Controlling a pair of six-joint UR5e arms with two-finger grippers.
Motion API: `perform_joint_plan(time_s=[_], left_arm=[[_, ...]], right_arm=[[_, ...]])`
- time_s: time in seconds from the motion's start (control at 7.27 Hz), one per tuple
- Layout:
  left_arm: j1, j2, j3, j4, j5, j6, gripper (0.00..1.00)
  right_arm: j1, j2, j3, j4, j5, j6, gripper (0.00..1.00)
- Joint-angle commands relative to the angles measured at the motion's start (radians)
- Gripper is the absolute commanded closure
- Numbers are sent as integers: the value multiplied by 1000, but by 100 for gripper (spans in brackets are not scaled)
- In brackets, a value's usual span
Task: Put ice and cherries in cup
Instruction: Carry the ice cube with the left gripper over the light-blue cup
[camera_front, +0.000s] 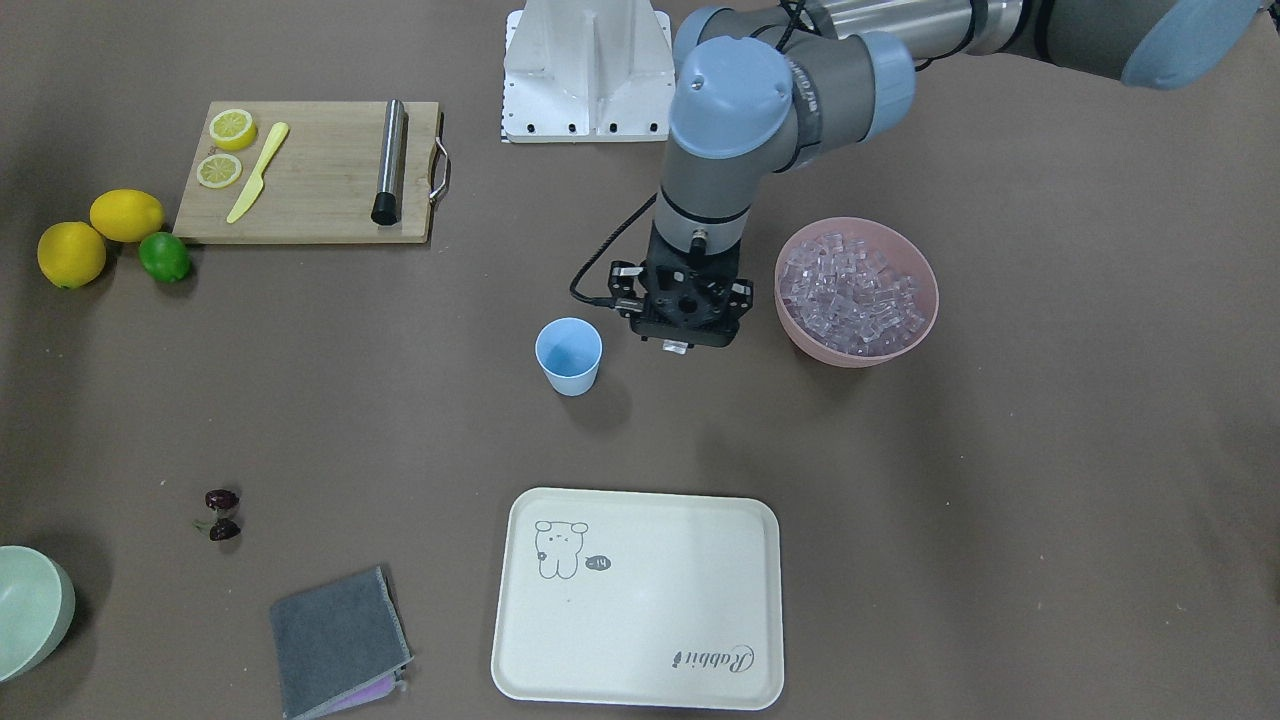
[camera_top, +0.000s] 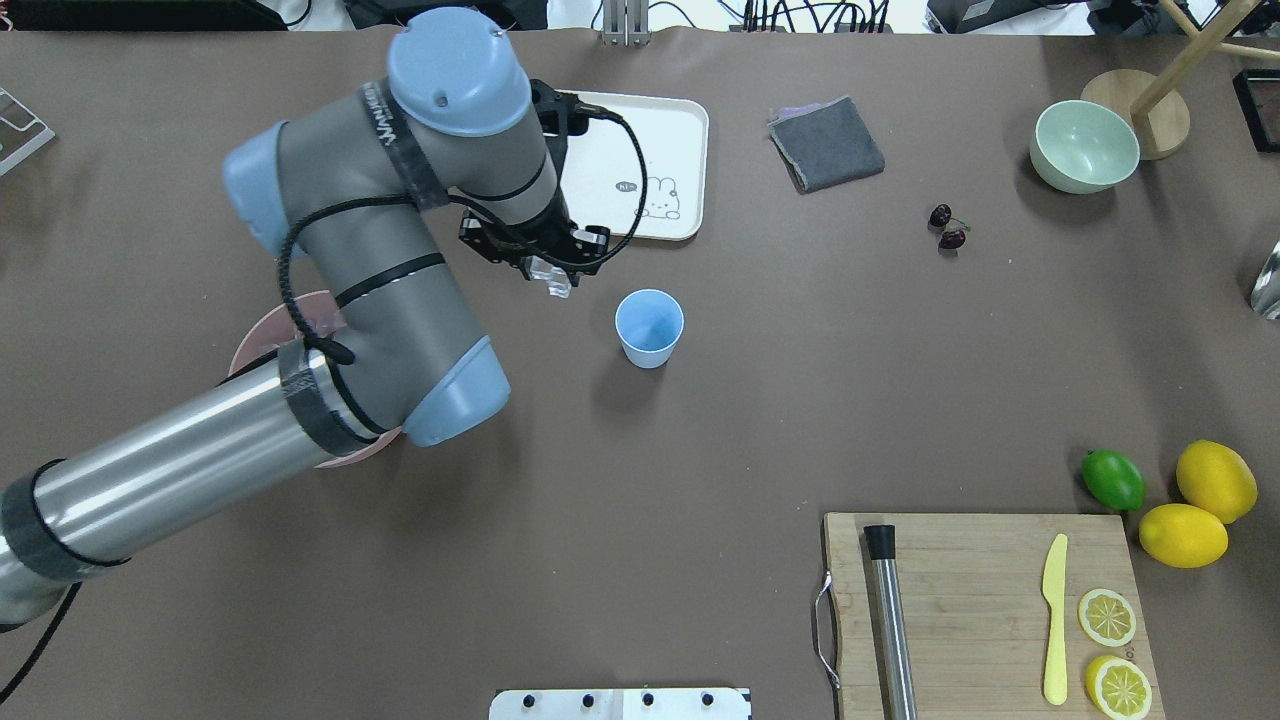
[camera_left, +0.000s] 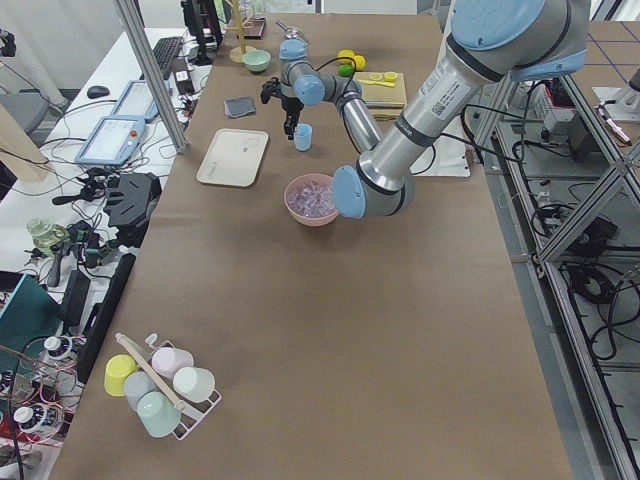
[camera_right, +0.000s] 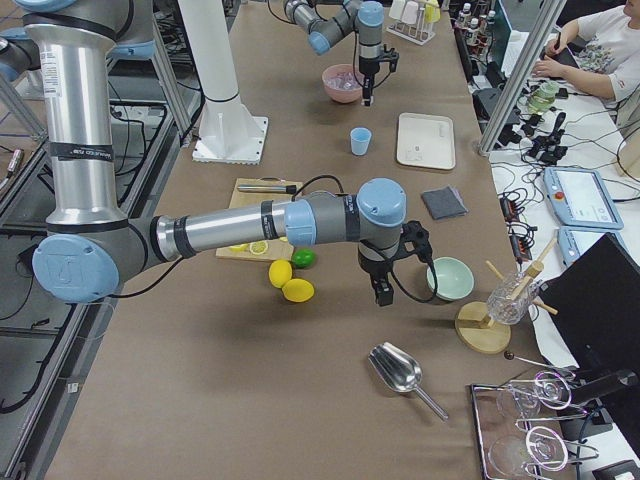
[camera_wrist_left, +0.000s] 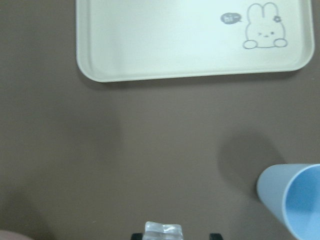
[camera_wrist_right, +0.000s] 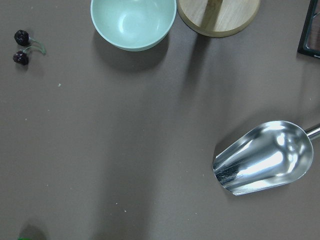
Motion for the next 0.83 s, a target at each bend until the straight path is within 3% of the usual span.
perform_joint_plan(time_s=[0.0,0.69], left_arm=[[48,-93,188,-166,54,-59,100],[73,-97,170,-162,39,-87,100]], right_arm=[[0,11,11,1,-1,0,1],[0,11,22,1,0,11,1]])
